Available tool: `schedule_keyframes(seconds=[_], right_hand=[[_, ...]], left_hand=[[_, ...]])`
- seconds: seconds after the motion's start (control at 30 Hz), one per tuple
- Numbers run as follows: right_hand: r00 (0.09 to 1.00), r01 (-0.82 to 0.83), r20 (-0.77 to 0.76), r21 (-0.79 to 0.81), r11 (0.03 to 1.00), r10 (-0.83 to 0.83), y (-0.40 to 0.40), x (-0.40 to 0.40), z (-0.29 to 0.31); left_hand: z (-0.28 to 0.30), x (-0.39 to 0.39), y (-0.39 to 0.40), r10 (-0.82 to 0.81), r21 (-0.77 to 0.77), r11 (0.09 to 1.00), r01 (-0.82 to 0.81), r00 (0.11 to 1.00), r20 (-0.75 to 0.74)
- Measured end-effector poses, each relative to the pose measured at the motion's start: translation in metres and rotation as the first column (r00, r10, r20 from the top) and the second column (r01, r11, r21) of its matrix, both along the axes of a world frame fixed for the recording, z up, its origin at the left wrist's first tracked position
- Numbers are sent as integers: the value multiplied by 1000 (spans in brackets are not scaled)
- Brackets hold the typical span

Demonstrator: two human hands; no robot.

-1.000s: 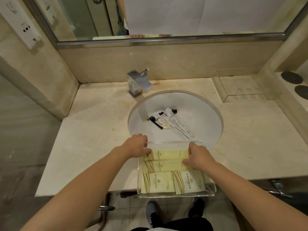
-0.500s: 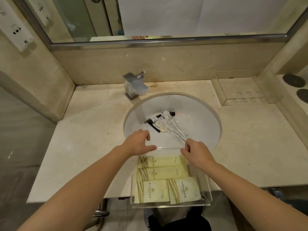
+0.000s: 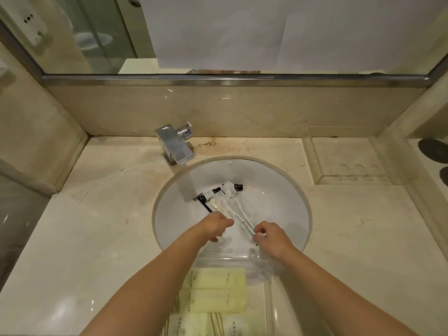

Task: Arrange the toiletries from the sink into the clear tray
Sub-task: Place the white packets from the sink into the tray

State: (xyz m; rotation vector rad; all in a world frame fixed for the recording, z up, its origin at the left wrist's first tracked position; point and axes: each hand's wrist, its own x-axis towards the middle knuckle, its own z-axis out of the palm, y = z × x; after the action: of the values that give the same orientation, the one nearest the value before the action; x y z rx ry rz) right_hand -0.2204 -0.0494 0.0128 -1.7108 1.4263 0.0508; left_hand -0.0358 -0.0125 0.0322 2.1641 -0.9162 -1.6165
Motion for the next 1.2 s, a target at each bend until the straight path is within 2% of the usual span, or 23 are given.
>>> schedule_keyframes(seconds=[0.1, 0.2, 0.27, 0.37, 0.5, 0.67, 0.77, 0.83, 0.9, 0.97, 1.2], right_hand=[[999, -8, -32, 104, 995, 11, -17, 6, -20], [998, -11, -56, 171, 985, 21, -31, 10, -38], [998, -12, -64, 193, 981, 25, -39, 11, -47], [996, -10, -86, 226, 974, 30, -51, 11, -60], [993, -24, -106, 254, 967, 53, -62, 13, -71], [996, 80, -64, 324, 943, -63, -66, 19, -76], [995, 97, -15, 457, 884, -102, -60, 21, -78], [999, 22, 28, 480, 877, -40, -54, 27, -70], [990, 55, 82, 512, 857, -112, -50, 36, -69], [987, 22, 129, 472, 882, -94, -49, 41, -63], [964, 35, 221, 449, 893, -149, -54, 39, -28]], left_hand=[[-13, -14, -17, 176, 77, 983, -167, 977, -124], [-22, -26, -33, 379, 162, 924, -345, 883, -278], [-28, -32, -43, 448, 201, 893, -403, 836, -316], [-39, -37, -55, 518, 248, 854, -457, 790, -328], [-57, -40, -64, 559, 288, 825, -485, 775, -296], [-68, -41, -68, 625, 322, 776, -542, 727, -285], [-71, -41, -68, 625, 342, 774, -533, 729, -279], [-74, -44, -71, 545, 319, 824, -469, 810, -218], [-73, -47, -72, 449, 273, 875, -399, 880, -153], [-68, -44, -73, 391, 214, 909, -358, 910, -138], [-33, -17, -61, 349, 52, 935, -351, 886, -305]])
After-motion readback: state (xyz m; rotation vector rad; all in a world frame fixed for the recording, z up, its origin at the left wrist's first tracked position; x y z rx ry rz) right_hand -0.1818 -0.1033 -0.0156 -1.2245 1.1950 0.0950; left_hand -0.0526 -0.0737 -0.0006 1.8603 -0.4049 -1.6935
